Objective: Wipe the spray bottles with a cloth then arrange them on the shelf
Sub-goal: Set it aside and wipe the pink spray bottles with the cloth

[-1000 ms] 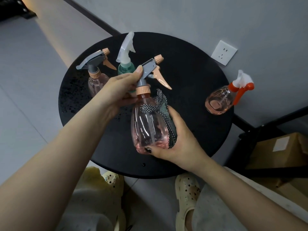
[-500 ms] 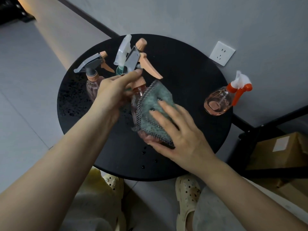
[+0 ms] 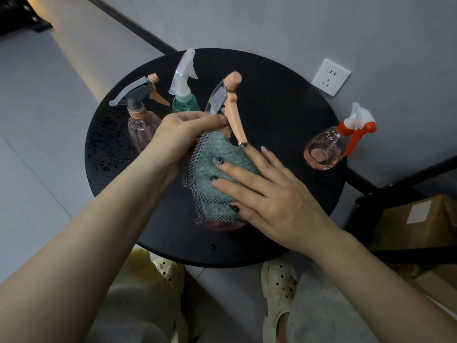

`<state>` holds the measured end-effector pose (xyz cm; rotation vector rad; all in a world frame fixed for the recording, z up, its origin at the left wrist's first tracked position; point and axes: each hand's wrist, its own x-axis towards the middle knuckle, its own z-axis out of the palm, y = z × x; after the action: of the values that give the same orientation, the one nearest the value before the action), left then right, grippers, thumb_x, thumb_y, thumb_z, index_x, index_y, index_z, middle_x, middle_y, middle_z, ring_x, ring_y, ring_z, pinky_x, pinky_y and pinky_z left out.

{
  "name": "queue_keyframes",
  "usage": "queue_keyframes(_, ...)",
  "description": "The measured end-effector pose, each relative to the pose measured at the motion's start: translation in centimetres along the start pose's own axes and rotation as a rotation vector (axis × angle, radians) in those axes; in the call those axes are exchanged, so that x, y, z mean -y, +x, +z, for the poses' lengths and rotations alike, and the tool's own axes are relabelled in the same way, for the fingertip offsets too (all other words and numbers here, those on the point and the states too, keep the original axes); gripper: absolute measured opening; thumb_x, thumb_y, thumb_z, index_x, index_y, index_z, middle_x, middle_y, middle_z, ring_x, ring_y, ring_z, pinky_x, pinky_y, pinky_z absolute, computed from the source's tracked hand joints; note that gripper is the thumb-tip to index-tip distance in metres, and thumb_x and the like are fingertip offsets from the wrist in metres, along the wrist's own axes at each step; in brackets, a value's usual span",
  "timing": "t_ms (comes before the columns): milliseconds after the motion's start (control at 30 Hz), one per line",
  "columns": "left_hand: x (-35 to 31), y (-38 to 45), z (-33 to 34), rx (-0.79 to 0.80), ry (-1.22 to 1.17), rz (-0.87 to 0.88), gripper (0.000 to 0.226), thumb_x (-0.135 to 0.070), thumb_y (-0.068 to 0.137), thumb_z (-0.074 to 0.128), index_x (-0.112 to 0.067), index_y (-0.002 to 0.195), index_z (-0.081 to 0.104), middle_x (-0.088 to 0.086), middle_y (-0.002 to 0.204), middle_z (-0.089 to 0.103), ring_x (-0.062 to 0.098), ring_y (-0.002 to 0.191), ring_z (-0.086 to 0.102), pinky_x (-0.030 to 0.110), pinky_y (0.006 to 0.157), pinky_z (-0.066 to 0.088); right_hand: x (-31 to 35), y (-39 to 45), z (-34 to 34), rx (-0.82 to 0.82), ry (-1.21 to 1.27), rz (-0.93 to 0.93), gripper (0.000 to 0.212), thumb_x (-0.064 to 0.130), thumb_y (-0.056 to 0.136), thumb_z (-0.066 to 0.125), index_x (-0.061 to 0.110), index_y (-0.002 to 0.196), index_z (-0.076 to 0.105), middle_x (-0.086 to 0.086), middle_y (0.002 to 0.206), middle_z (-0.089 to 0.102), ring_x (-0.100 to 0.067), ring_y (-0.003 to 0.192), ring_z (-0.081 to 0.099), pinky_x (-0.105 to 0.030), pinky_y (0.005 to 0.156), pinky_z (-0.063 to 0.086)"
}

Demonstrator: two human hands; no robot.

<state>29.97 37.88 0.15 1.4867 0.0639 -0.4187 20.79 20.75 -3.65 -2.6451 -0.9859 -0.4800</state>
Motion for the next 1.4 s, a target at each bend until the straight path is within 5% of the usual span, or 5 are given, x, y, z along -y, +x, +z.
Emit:
queue_keyframes(300, 0.0, -0.1, 0.3, 0.051, 0.114, -0.06, 0.039, -0.023, 0.06, 0.072, 0.002, 0.09, 0.067, 0.034, 0.104, 0.063, 0.031, 0.087, 0.059, 0.044, 0.091, 0.049, 1.4, -0.3, 0.3, 0.035, 0.046, -0.078, 0.033, 0.016, 0.097, 0.049, 0.009, 0.128, 0.057, -0.007, 0.138, 0.052, -0.028, 0.137, 0.033, -0.039, 0.112, 0.031)
queue_keyframes(567, -0.6, 0.2, -1.0, 0.08, 0.141, -0.041, 0.025, -0.016, 0.076, 0.07, 0.001, 0.094, 0.065, 0.013, 0.084, 0.063, 0.024, 0.074, 0.057, 0.026, 0.068, 0.046, 1.4, -1.1, 0.5, 0.1, 0.029, -0.197, 0.032, 0.008, 0.1, 0.041, 0.01, 0.127, 0.058, -0.005, 0.138, 0.052, -0.025, 0.137, 0.035, -0.04, 0.112, 0.032)
queue_keyframes(867, -0.5, -0.2, -0.5, 0.076, 0.136, -0.047, 0.017, -0.019, 0.071, 0.071, -0.016, 0.071, 0.055, 0.014, 0.086, 0.058, 0.006, 0.045, 0.043, 0.015, 0.044, 0.031, 0.6, -0.3, 0.6, -0.029, 0.315, 0.209, 0.038, 0.014, 0.096, 0.047, 0.006, 0.133, 0.05, -0.005, 0.144, 0.043, -0.023, 0.142, 0.026, -0.035, 0.114, 0.03)
queue_keyframes(1067, -0.9, -0.3, -0.6, -0.013, 0.065, -0.014, 0.012, -0.011, 0.083, 0.064, -0.011, 0.074, 0.057, -0.006, 0.049, 0.061, 0.003, 0.039, 0.053, 0.013, 0.041, 0.041, 0.9, -0.8, 0.8, 0.034, 0.105, -0.025, 0.033, 0.018, 0.094, 0.057, 0.007, 0.126, 0.059, -0.006, 0.138, 0.052, -0.025, 0.138, 0.033, -0.043, 0.113, 0.031)
queue_keyframes(1400, -0.9, -0.2, -1.3, -0.009, 0.069, -0.015, 0.007, -0.009, 0.084, 0.061, -0.011, 0.085, 0.067, -0.004, 0.059, 0.069, 0.006, 0.046, 0.062, 0.015, 0.049, 0.049, 0.4, -0.8, 0.6, 0.062, 0.022, -0.125, 0.03, 0.008, 0.095, 0.055, 0.011, 0.125, 0.06, -0.004, 0.137, 0.053, -0.023, 0.136, 0.036, -0.042, 0.114, 0.028)
